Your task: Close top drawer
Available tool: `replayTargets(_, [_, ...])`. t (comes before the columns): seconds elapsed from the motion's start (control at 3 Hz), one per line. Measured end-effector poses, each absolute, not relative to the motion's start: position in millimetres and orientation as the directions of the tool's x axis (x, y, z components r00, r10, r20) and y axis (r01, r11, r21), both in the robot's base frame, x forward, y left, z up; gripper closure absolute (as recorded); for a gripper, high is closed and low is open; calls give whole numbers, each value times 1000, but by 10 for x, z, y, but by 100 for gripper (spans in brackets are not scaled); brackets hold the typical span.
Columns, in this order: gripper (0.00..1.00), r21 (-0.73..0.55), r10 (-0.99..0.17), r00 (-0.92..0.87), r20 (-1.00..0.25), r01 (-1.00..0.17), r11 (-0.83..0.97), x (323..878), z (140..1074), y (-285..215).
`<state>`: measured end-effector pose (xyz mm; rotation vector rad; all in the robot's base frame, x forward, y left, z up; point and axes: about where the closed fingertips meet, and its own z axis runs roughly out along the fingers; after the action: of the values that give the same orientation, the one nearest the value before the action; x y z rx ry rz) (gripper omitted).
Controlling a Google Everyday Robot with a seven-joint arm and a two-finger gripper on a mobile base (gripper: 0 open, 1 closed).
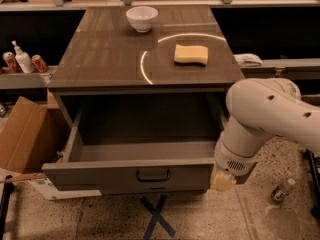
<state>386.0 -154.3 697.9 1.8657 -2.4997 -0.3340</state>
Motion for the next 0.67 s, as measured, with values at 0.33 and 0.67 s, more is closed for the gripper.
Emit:
replayTargets(0.33, [100,156,-938,-294,-181,-951,268,3862,6723,-1499])
replayTargets(0.67, [100,120,-930,-283,-232,-958,262,3957,6581,-1433])
